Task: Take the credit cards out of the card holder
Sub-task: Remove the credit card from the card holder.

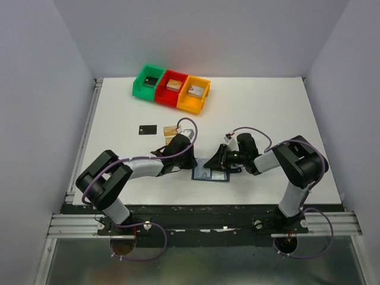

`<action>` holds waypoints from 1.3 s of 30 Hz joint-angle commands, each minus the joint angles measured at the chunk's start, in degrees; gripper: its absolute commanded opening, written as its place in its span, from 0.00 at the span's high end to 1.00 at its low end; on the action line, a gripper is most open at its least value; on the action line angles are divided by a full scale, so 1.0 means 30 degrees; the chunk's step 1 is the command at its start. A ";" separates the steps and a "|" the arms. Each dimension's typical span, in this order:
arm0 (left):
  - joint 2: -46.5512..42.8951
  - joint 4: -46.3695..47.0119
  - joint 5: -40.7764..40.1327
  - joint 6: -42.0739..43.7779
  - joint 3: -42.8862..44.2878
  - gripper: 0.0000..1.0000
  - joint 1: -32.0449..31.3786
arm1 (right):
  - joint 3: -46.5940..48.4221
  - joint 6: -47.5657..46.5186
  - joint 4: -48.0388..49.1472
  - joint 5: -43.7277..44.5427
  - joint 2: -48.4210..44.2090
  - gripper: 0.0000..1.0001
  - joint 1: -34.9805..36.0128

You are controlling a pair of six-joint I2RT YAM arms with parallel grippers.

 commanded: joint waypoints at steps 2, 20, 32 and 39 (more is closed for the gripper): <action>0.0582 0.0839 0.1016 0.0190 -0.0168 1.00 -0.0555 | 0.0804 0.0198 0.0992 -0.1016 0.0881 0.65 0.0183; 0.0670 -0.1503 -0.0975 -0.0308 0.0183 1.00 -0.0613 | -0.0338 -0.1353 -0.1731 -0.0226 -0.1520 0.72 -0.0608; 0.0700 -0.2119 -0.1503 -0.0279 0.0330 1.00 -0.0526 | -0.0456 -0.1852 -0.2639 -0.0285 -0.2458 0.72 -0.1135; 0.0787 -0.2178 -0.1532 -0.0367 0.0301 1.00 -0.0525 | -0.0631 -0.2174 -0.3020 -0.0314 -0.2897 0.73 -0.1516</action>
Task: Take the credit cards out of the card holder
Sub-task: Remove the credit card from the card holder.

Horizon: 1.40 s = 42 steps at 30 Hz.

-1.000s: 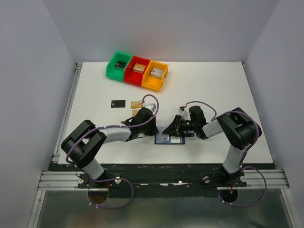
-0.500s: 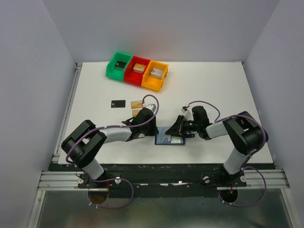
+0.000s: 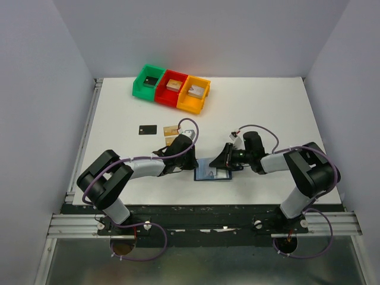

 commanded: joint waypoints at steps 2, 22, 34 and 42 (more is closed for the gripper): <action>0.0547 -0.1580 -0.0863 -0.0010 -0.0122 1.00 0.0007 | -0.0340 -0.0630 -0.0463 -0.0001 -0.0668 0.73 -0.0423; 0.0371 -0.1493 -0.0892 -0.0127 -0.0386 1.00 0.0007 | -0.0838 -0.0865 -0.0669 0.0204 -0.1254 0.82 -0.1185; 0.0049 -0.1200 -0.0892 -0.0245 -0.0650 1.00 -0.0022 | -0.1043 -0.0923 -0.0669 0.0203 -0.1430 0.89 -0.1537; -0.0273 -0.0791 -0.0834 0.0106 -0.0766 1.00 0.0007 | -0.0868 -0.1918 -0.3037 0.1022 -0.2278 1.00 -0.1888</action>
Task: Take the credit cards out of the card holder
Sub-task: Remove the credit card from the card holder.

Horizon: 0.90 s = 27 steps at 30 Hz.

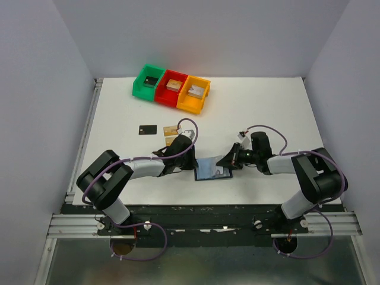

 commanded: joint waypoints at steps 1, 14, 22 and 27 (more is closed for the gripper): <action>-0.0281 -0.0776 -0.0579 0.0492 -0.0665 1.00 0.0007 | -0.0059 -0.1204 -0.2223 0.1154 -0.1084 1.00 -0.0279; -0.1217 0.0076 0.0156 0.1138 -0.0782 1.00 -0.0198 | 0.1230 -0.3754 -0.8436 0.3674 -0.5476 1.00 -0.0279; -0.3530 0.0924 0.1882 0.2310 0.0242 0.39 -0.0198 | 0.3394 -0.6506 -1.3268 0.5083 -0.9668 1.00 -0.0220; -0.5081 0.0780 0.2323 0.2660 0.1033 0.27 -0.0111 | 0.5094 -0.8029 -1.5613 0.4528 -1.0343 1.00 -0.0104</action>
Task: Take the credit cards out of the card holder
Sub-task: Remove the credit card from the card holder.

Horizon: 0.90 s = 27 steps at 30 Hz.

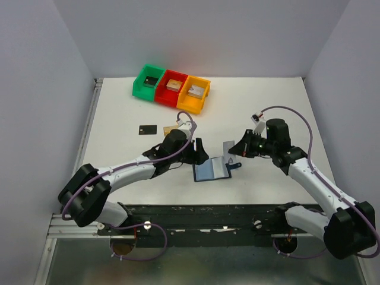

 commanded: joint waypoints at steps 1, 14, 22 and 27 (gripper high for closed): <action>-0.1973 0.0306 0.1091 0.0890 0.1122 0.27 0.0071 | 0.1482 -0.2239 -0.3426 -0.0128 -0.0479 1.00 0.0224; -0.7779 0.2448 1.5497 0.2705 -0.0347 0.27 0.4642 | 0.5816 -0.6546 -0.6883 -0.6925 0.2564 1.00 0.4498; -0.7602 0.2004 1.9052 0.3236 -0.0313 0.32 0.4584 | 0.8192 -0.8569 -0.9844 -0.7513 0.3270 1.00 0.6729; -0.7135 0.1945 1.9432 0.3236 -0.0167 0.40 0.4525 | 0.8955 -0.9039 -1.0666 -0.7222 0.3416 1.00 0.7022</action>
